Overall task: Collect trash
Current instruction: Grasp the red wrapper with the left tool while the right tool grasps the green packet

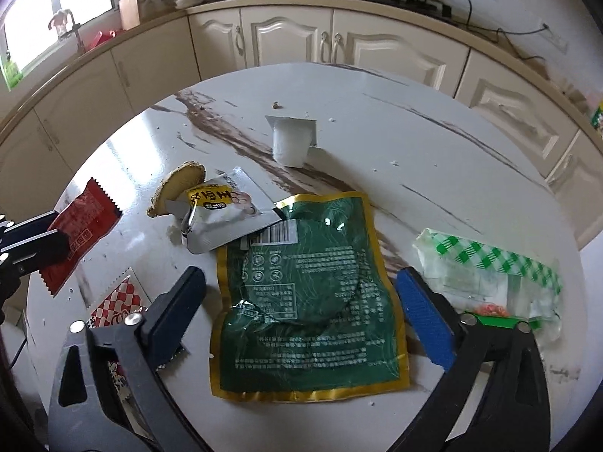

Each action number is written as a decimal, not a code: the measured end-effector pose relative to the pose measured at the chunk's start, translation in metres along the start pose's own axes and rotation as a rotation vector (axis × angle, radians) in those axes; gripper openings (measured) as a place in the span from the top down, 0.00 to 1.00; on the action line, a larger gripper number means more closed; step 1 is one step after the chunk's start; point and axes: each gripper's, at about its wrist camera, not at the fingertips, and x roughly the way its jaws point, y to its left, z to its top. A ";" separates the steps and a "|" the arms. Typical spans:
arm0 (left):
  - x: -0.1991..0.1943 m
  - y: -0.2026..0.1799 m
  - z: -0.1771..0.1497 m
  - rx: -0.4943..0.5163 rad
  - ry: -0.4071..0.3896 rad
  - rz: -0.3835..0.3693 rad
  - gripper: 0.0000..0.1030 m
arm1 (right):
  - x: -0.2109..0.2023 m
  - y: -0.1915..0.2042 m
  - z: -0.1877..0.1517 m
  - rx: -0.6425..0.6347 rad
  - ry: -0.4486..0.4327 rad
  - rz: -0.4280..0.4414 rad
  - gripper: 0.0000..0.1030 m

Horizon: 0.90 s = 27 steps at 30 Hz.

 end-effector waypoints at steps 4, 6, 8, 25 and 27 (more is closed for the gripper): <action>-0.010 -0.004 -0.003 0.002 -0.008 -0.008 0.88 | -0.004 -0.003 -0.001 0.002 -0.003 0.002 0.18; -0.017 -0.005 -0.006 0.004 -0.010 -0.017 0.88 | -0.008 -0.004 -0.003 0.009 -0.007 0.000 0.31; -0.021 -0.007 -0.007 0.002 -0.009 -0.025 0.88 | -0.013 -0.006 -0.006 0.023 -0.018 0.018 0.38; -0.074 -0.025 -0.025 0.012 -0.030 -0.047 0.88 | -0.061 -0.014 -0.029 0.128 -0.058 0.020 0.83; -0.079 -0.025 -0.028 0.012 -0.029 -0.046 0.88 | -0.064 -0.011 -0.031 0.129 -0.070 0.002 0.85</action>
